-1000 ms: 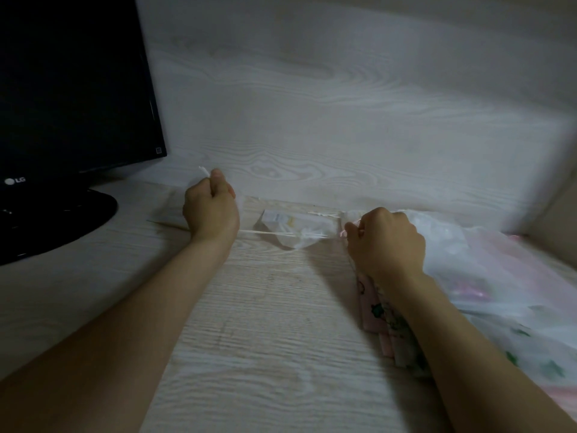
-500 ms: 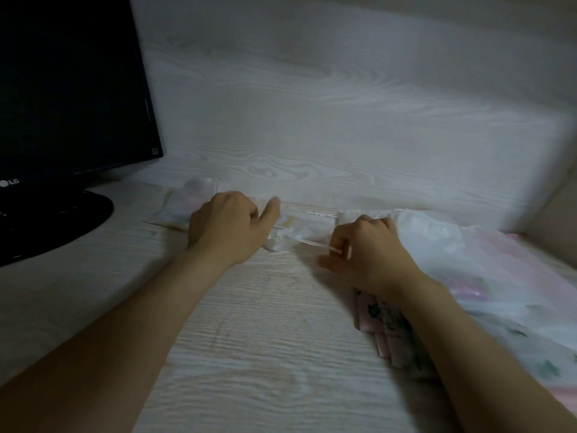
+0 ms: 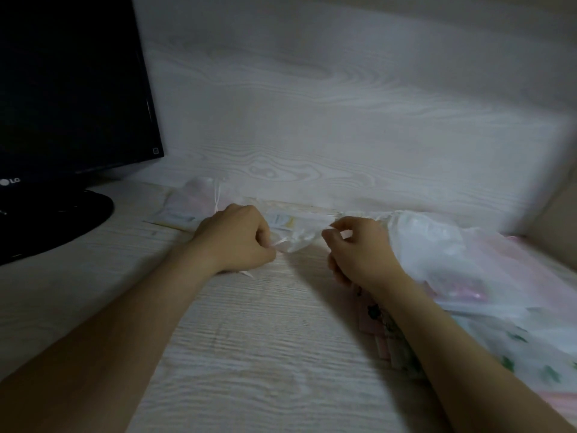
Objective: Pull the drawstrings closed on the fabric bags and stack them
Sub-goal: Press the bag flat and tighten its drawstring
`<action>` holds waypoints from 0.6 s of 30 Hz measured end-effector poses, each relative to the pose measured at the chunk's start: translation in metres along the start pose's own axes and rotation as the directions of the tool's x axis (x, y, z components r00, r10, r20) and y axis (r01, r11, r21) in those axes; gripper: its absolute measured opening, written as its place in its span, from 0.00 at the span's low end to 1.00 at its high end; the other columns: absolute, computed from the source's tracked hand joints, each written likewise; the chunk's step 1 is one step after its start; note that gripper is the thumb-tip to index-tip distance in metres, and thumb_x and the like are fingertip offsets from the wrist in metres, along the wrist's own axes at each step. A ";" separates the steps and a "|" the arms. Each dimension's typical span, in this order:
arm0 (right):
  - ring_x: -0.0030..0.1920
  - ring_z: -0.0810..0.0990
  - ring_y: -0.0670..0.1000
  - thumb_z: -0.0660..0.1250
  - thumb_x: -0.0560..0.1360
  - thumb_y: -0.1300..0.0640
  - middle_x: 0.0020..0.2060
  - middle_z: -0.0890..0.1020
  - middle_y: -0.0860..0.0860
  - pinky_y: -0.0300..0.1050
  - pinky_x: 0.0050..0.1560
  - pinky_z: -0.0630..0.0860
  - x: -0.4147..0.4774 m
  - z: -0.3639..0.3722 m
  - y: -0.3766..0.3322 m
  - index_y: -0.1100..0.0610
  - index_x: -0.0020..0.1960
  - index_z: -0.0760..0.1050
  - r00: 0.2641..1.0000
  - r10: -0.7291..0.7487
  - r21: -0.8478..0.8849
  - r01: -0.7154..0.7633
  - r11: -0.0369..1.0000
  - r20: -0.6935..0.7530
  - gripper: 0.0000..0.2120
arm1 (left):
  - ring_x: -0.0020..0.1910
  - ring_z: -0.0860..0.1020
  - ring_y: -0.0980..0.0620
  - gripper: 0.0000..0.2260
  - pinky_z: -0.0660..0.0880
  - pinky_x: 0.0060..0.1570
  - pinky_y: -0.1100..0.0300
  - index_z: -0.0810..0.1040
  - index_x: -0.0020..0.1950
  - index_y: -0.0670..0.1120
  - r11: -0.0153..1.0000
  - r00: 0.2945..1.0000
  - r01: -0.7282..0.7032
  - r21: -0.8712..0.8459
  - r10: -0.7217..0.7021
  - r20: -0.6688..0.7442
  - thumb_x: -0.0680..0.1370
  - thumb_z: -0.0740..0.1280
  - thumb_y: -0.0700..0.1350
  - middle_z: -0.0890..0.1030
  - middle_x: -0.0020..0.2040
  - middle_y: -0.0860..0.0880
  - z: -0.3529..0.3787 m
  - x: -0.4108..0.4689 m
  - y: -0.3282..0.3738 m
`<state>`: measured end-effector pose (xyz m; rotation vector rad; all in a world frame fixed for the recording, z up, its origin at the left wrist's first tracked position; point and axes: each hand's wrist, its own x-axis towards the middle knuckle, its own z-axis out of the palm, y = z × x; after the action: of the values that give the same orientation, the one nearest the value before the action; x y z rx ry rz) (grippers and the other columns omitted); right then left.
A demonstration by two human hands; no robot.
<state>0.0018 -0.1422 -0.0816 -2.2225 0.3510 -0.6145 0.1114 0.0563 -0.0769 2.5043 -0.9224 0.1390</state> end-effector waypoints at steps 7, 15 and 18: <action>0.33 0.82 0.44 0.73 0.75 0.59 0.32 0.83 0.45 0.43 0.40 0.79 -0.002 0.004 -0.002 0.53 0.42 0.76 0.919 -0.308 -0.226 0.255 0.940 -0.247 0.06 | 0.41 0.80 0.51 0.07 0.77 0.40 0.56 0.85 0.43 0.54 0.996 0.966 -0.081 0.040 0.088 -0.245 0.80 0.70 0.50 0.78 0.42 0.56 0.002 0.003 0.004; 0.40 0.77 0.56 0.71 0.71 0.69 0.37 0.79 0.51 0.57 0.40 0.75 0.006 0.013 0.000 0.57 0.43 0.74 0.762 -0.608 -0.414 0.490 0.767 -0.223 0.09 | 0.42 0.80 0.44 0.06 0.80 0.45 0.48 0.83 0.50 0.52 0.987 0.940 -0.053 0.152 0.100 -0.326 0.81 0.67 0.49 0.81 0.41 0.49 0.008 -0.003 0.025; 0.42 0.77 0.56 0.69 0.69 0.71 0.40 0.79 0.52 0.57 0.41 0.75 0.005 0.016 -0.002 0.59 0.44 0.74 0.749 -0.630 -0.396 0.525 0.753 -0.203 0.10 | 0.42 0.79 0.43 0.04 0.79 0.44 0.49 0.81 0.51 0.50 0.990 0.939 -0.051 0.135 0.093 -0.330 0.80 0.66 0.48 0.80 0.41 0.48 0.009 -0.003 0.029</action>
<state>0.0145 -0.1329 -0.0882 -2.5451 -0.1277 -1.3655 0.0896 0.0347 -0.0740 2.4509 -0.8834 0.6456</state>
